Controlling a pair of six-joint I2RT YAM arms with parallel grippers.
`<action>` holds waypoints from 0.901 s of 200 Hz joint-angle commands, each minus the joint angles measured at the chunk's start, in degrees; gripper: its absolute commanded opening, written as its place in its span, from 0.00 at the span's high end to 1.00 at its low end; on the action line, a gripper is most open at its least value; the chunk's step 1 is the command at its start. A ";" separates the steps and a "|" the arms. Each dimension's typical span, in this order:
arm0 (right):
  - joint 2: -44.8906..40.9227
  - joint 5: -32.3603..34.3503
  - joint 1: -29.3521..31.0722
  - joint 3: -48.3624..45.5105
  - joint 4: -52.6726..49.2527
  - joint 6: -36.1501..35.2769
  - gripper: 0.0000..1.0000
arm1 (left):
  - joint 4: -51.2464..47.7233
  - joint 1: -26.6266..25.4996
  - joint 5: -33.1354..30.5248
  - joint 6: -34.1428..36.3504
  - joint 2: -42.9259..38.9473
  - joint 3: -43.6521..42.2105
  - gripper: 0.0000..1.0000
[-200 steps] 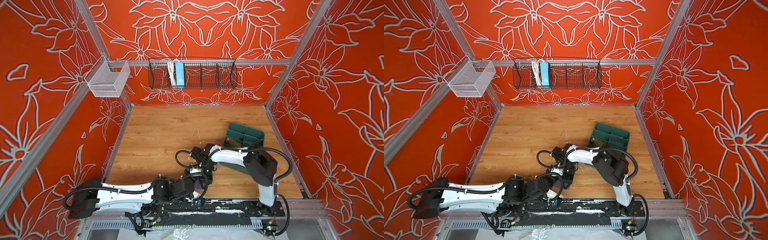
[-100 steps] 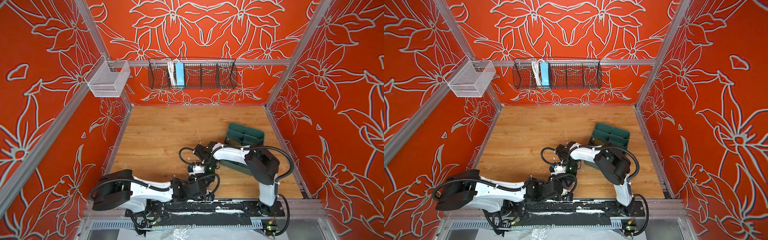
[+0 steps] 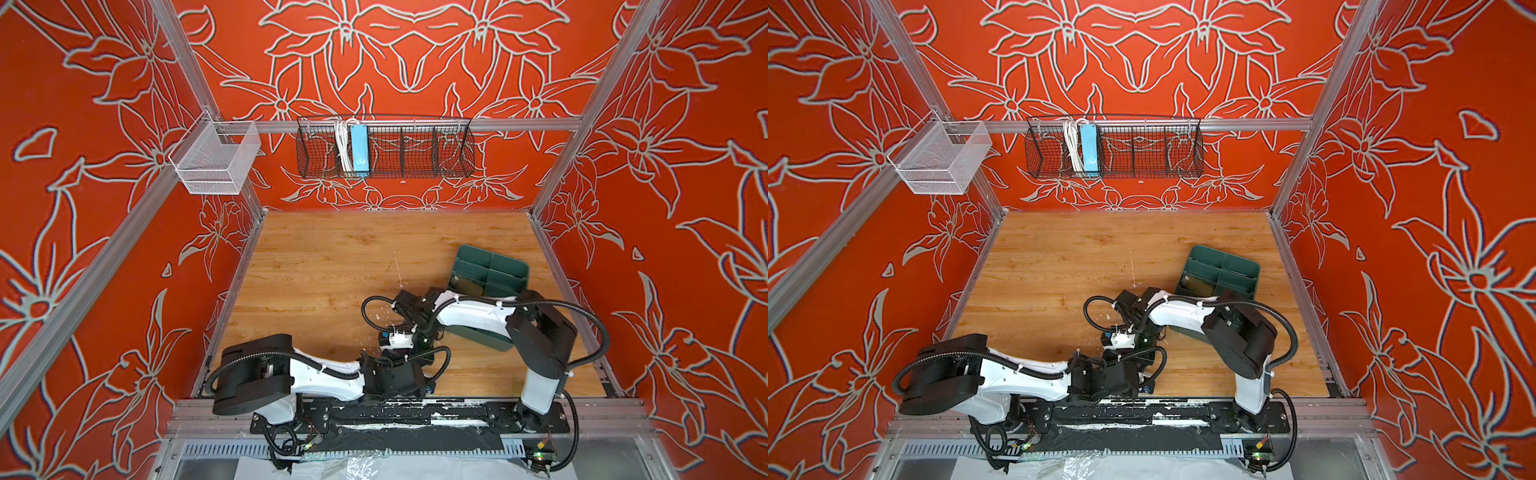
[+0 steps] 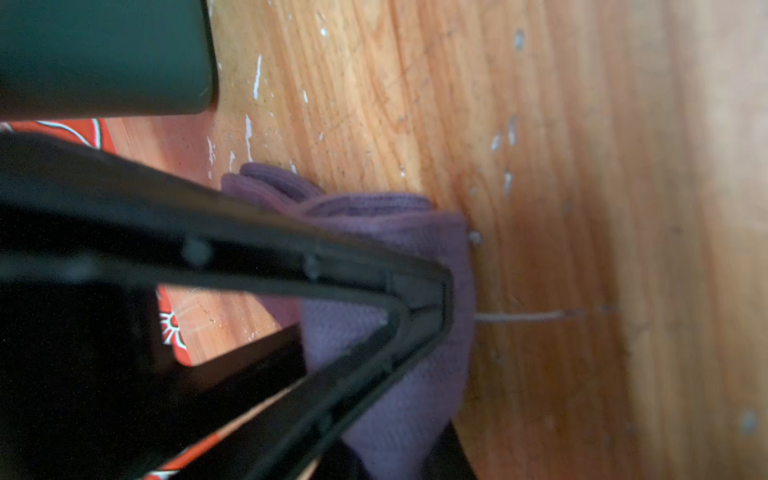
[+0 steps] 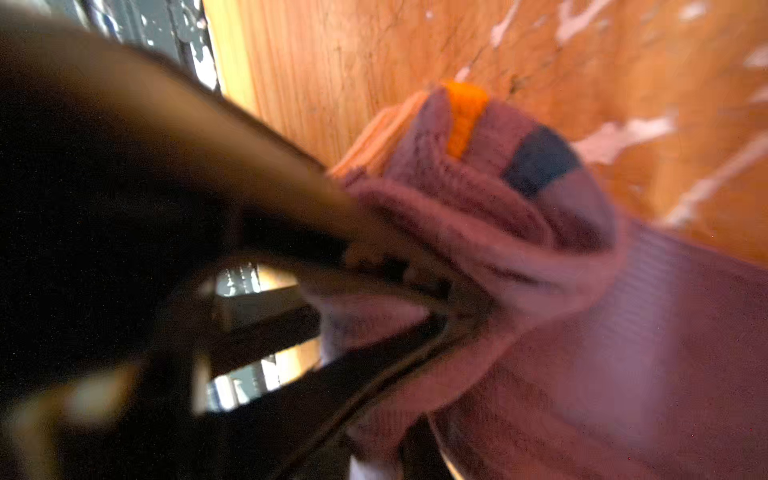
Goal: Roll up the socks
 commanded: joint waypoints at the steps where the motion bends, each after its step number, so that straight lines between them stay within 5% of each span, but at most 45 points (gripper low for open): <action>1: -6.11 9.02 0.28 -4.44 3.91 1.08 0.65 | -7.34 1.26 8.04 -1.33 0.83 0.93 0.98; 9: -9.18 11.82 -0.01 -5.88 4.62 1.50 0.51 | -9.00 1.32 10.22 -1.78 0.28 1.49 0.98; 53: -31.12 32.38 -2.91 -12.48 10.99 2.84 0.43 | -15.85 4.32 17.52 -4.71 2.86 5.80 0.99; 83: -47.20 61.31 -4.00 -20.04 30.99 -1.11 0.11 | -20.32 8.92 24.43 -6.83 6.32 12.00 0.99; 97: -53.21 67.95 -4.94 -21.81 39.71 -4.20 0.08 | -24.24 11.88 29.35 -8.81 8.95 16.46 0.99; 121: -60.39 66.62 -5.26 -17.76 34.66 -3.48 0.09 | -29.90 15.61 34.17 -12.92 14.42 23.65 0.99; 180: -64.17 45.21 -4.24 -11.95 6.64 -4.04 0.14 | -34.05 20.56 49.70 -22.31 23.44 31.04 0.99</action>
